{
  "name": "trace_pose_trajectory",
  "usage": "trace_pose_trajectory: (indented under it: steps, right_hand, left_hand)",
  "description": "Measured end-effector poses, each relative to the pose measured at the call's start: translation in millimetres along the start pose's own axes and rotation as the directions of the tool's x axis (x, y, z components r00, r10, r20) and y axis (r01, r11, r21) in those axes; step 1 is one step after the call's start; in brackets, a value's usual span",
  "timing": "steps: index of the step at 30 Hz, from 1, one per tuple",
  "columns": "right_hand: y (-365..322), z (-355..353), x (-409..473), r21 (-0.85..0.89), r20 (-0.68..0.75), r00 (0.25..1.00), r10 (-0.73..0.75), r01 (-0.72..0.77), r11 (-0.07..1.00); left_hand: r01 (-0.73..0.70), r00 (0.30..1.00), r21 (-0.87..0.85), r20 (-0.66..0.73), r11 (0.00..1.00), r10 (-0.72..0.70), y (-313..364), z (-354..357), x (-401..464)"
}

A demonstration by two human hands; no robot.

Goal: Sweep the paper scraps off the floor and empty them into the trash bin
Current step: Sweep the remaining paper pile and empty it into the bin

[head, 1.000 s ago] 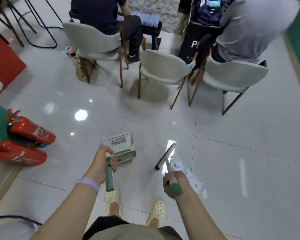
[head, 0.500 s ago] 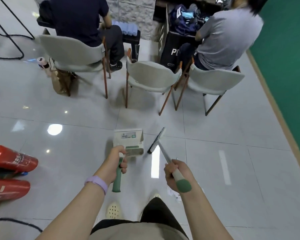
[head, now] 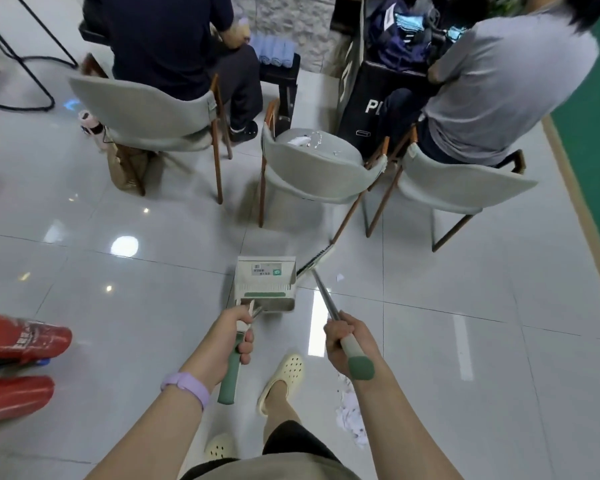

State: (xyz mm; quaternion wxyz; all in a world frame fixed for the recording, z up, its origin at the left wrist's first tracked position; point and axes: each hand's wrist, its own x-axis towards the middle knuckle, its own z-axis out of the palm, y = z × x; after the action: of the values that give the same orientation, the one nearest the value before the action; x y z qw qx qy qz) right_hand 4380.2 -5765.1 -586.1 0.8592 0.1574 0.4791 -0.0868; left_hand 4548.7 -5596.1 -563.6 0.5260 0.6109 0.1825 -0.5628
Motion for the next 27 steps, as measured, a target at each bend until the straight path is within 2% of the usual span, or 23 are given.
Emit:
trace_pose_trajectory:
  steps: [9, 13, 18, 22, 24, 27]
  right_hand:
    - [-101.6, 35.4, 61.8, 0.063, -0.055, 0.998, 0.039, -0.036, 0.997]
    - [-119.8, 26.6, 58.0, 0.116, -0.088, 0.996, -0.024, 0.034, 0.993]
    - [-127.2, 1.0, 50.4, 0.181, -0.078, 0.995, -0.060, 0.074, 0.981]
    - [-122.7, -15.9, 44.3, 0.314, -0.062, 0.995, -0.074, 0.090, 0.945]
    - [-106.6, -22.5, 39.3, 0.381, -0.065, 0.990, -0.121, 0.137, 0.914]
    - [-68.4, -26.4, 28.4, 0.415, -0.154, 0.965, -0.210, 0.256, 0.873]
  left_hand:
    - [0.048, 0.997, 0.050, -0.070, 0.998, -0.045, 60.2, 60.4, 59.7]
    - [0.088, 0.995, 0.145, -0.066, 0.985, -0.079, 67.0, 79.3, 76.2]
    - [0.121, 0.993, 0.236, -0.029, 0.964, -0.118, 80.0, 103.2, 88.5]
    - [0.133, 0.988, 0.326, 0.029, 0.936, -0.151, 93.4, 104.1, 92.1]
    - [0.121, 0.983, 0.406, 0.078, 0.906, -0.167, 105.0, 101.7, 91.5]
    - [0.089, 0.969, 0.511, 0.153, 0.855, -0.192, 124.9, 98.6, 90.5]
